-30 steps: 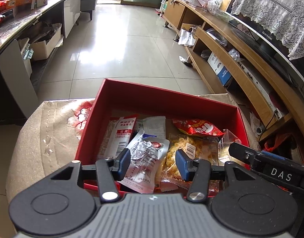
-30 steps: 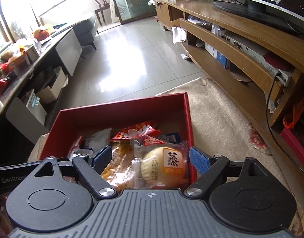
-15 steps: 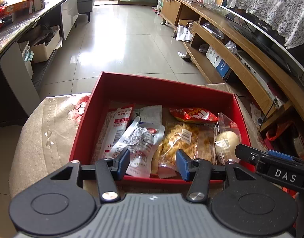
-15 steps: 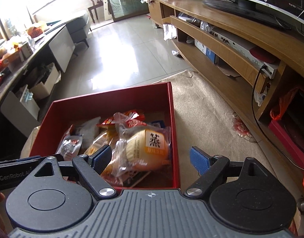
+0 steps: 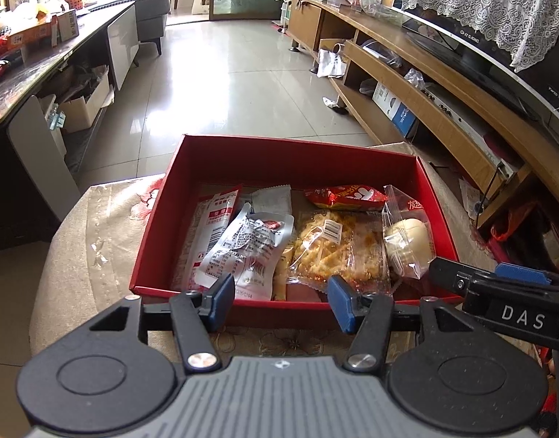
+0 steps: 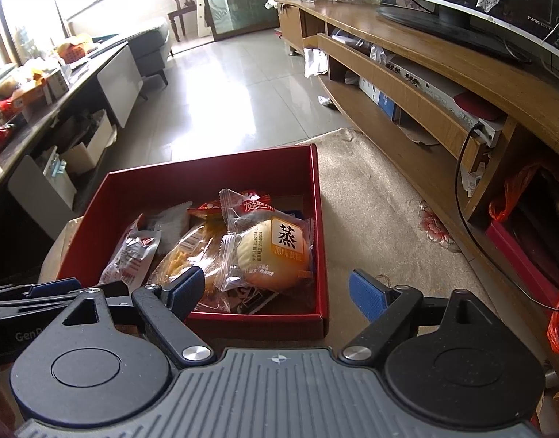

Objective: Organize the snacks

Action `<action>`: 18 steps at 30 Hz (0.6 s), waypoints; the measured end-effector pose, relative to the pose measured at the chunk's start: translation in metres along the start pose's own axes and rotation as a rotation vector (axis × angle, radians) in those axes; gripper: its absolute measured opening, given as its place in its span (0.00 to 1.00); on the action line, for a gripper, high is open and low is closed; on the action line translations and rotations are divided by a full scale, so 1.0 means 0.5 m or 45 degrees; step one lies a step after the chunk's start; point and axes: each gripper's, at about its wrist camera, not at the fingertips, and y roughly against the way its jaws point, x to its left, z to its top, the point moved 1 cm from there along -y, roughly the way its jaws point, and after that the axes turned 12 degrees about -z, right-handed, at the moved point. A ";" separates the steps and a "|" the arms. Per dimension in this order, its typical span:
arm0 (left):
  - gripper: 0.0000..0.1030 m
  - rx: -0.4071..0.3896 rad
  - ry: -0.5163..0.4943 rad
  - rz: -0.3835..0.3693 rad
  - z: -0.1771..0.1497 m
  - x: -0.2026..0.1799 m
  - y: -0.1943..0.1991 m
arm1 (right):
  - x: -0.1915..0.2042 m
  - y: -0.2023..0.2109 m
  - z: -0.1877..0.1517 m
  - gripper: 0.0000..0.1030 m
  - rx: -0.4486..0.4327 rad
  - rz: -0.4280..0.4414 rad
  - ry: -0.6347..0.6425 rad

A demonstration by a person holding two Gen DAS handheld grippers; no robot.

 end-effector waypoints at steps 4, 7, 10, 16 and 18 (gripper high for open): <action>0.50 0.000 0.000 0.006 -0.003 -0.002 0.002 | -0.001 0.003 -0.004 0.88 0.002 0.001 -0.002; 0.50 -0.001 0.000 0.010 -0.007 -0.002 0.004 | 0.000 0.007 -0.009 0.88 0.002 -0.001 0.002; 0.50 -0.002 0.000 0.010 -0.008 -0.001 0.005 | 0.002 0.010 -0.011 0.88 -0.001 0.000 0.004; 0.50 -0.002 0.000 0.010 -0.011 -0.001 0.008 | 0.005 0.017 -0.019 0.88 0.000 0.001 0.006; 0.51 -0.002 0.002 0.010 -0.011 0.000 0.009 | 0.005 0.020 -0.022 0.88 0.000 0.001 0.007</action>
